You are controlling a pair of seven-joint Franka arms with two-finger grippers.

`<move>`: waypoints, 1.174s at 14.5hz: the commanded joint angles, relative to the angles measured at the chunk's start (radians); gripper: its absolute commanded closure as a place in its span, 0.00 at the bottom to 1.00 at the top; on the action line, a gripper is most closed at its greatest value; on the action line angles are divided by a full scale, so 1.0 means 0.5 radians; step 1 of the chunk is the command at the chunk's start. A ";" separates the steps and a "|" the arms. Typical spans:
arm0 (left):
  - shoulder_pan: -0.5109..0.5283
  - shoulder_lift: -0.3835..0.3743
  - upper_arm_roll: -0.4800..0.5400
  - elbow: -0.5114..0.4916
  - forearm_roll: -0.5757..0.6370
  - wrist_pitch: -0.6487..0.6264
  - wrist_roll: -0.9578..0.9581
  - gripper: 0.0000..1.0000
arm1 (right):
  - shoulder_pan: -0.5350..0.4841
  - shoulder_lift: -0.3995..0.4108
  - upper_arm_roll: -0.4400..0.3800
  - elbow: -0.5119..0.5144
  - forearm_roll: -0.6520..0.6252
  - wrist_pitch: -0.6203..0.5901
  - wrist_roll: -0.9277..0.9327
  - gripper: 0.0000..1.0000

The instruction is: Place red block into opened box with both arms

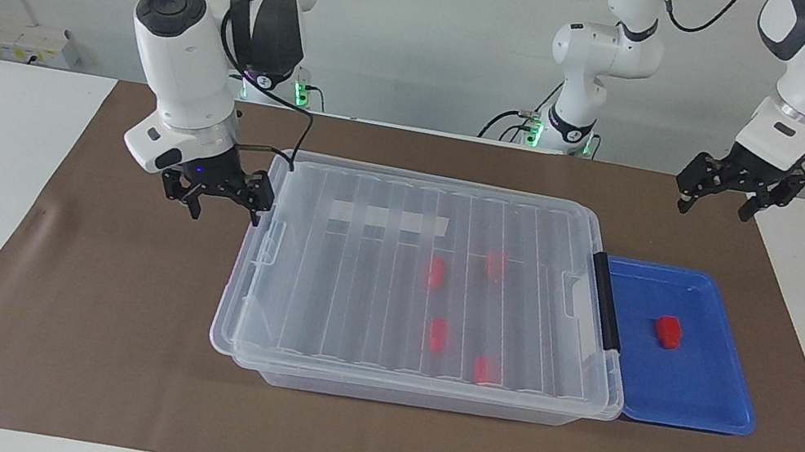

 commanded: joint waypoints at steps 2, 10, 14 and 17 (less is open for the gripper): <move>-0.022 -0.025 0.024 -0.034 -0.031 0.034 -0.020 0.00 | 0.021 0.048 0.000 -0.062 0.046 0.137 0.048 0.00; -0.022 -0.025 0.024 -0.034 -0.031 0.034 -0.026 0.00 | 0.006 0.076 -0.006 -0.075 -0.070 0.113 0.057 0.00; -0.022 -0.025 0.024 -0.034 -0.031 0.071 -0.023 0.00 | -0.034 0.076 -0.009 -0.078 -0.128 0.097 0.057 0.00; -0.028 -0.025 0.020 -0.034 -0.028 0.071 -0.038 0.00 | -0.043 0.076 -0.015 -0.075 -0.171 0.085 0.057 0.00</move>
